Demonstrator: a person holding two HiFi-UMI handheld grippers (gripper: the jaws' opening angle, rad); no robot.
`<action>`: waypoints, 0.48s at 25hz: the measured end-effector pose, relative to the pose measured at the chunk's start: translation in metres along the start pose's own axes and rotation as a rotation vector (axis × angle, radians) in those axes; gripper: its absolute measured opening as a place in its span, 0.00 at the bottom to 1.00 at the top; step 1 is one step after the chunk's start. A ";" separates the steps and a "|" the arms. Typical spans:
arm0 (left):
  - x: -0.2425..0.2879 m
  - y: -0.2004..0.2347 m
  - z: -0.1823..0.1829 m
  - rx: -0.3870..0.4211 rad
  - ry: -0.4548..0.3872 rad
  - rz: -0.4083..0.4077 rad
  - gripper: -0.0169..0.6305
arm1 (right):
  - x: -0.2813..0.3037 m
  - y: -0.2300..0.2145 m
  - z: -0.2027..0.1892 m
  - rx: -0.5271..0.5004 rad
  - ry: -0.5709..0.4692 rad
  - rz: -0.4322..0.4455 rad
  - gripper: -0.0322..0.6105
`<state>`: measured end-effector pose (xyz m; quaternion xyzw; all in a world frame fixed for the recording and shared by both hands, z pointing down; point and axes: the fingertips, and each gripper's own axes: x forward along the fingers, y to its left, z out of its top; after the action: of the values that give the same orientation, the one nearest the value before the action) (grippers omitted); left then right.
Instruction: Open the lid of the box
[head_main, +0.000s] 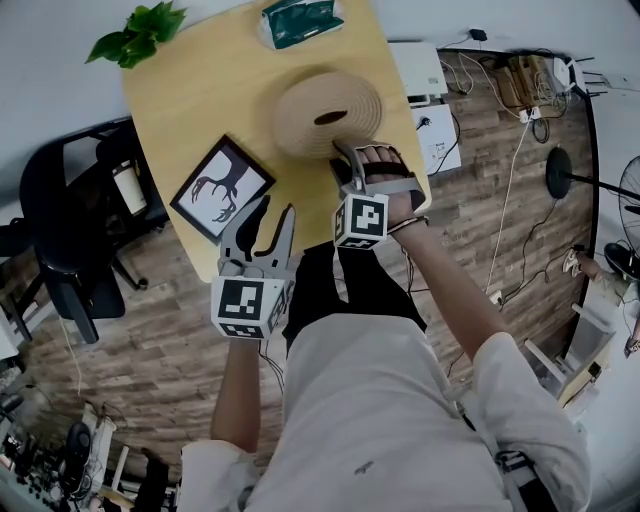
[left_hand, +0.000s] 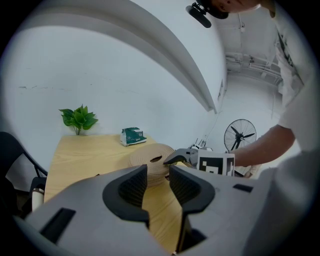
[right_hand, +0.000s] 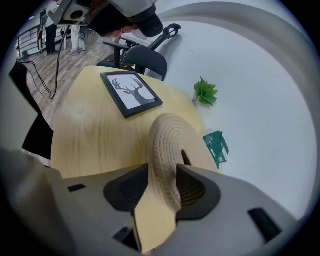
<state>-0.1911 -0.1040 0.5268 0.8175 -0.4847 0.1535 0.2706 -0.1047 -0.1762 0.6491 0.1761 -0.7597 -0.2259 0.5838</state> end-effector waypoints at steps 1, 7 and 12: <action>0.000 0.000 -0.001 -0.002 0.000 0.000 0.21 | 0.001 0.000 -0.001 -0.003 0.004 -0.004 0.30; 0.005 -0.001 -0.004 -0.017 0.000 -0.014 0.20 | 0.004 -0.004 -0.002 -0.019 0.014 -0.016 0.27; 0.005 0.000 -0.005 -0.016 0.003 -0.010 0.21 | 0.004 -0.005 -0.002 -0.049 0.015 -0.023 0.27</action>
<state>-0.1885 -0.1051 0.5332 0.8175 -0.4814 0.1493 0.2788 -0.1043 -0.1831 0.6502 0.1721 -0.7476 -0.2497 0.5909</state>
